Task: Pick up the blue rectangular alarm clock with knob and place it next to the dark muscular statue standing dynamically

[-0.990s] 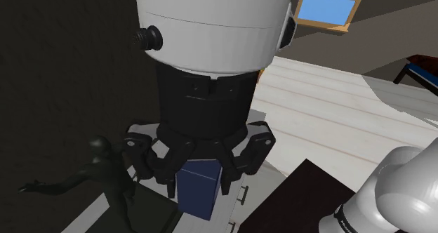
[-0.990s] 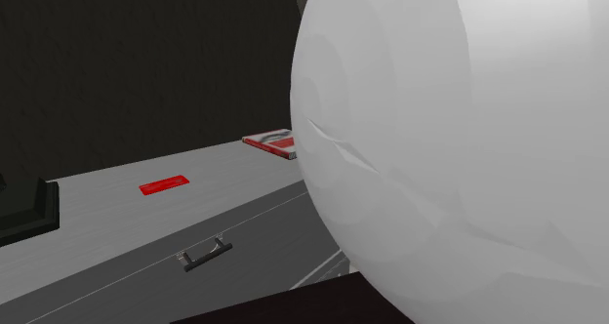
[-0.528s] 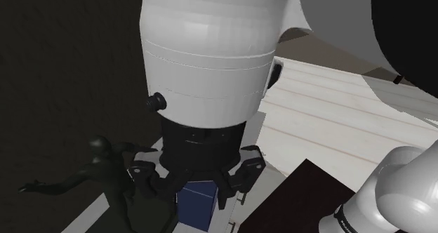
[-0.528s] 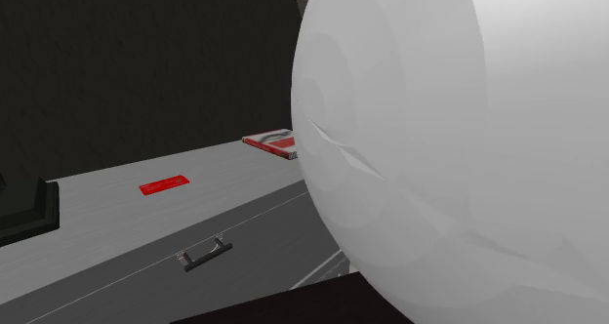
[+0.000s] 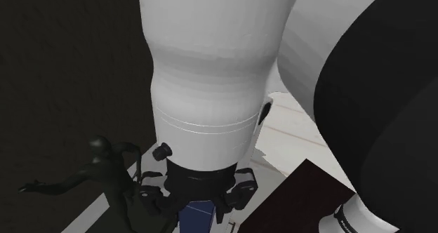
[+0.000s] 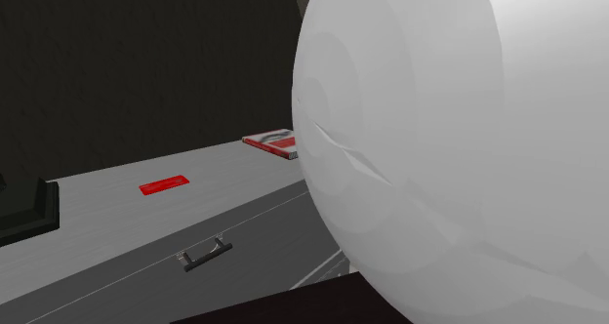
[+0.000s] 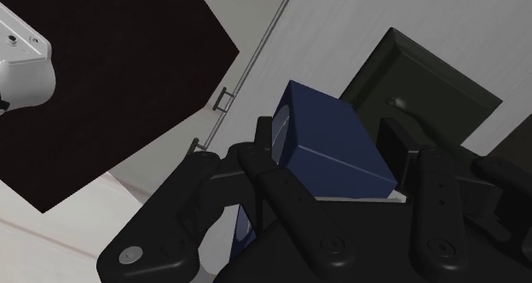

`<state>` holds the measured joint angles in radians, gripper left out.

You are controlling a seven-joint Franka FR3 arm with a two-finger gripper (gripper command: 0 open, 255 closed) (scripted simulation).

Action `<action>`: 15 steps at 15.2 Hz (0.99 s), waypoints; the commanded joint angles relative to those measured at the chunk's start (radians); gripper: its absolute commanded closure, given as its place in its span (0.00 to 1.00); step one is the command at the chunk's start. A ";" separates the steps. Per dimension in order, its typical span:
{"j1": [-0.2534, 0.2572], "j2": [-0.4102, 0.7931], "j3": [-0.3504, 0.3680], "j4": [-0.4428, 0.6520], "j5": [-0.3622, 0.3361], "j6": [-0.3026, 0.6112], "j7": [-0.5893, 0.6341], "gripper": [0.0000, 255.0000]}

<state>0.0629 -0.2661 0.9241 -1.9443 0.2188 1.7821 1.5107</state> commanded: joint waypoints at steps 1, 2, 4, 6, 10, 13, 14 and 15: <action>0.000 0.003 0.004 -0.024 0.000 0.027 -0.001 1.00; 0.000 0.004 0.007 -0.037 0.000 0.040 -0.001 1.00; 0.001 0.007 0.012 -0.061 0.000 0.067 0.000 1.00; 0.001 0.011 0.018 -0.085 -0.001 0.094 0.001 1.00; 0.000 0.024 0.033 -0.130 -0.005 0.149 0.006 1.00; -0.003 0.037 0.045 -0.161 -0.012 0.191 0.012 1.00; -0.004 0.042 0.049 -0.172 -0.015 0.205 0.014 1.00; -0.005 0.048 0.054 -0.182 -0.018 0.219 0.017 1.00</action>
<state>0.0592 -0.2222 0.9750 -2.1146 0.2033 1.9865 1.5270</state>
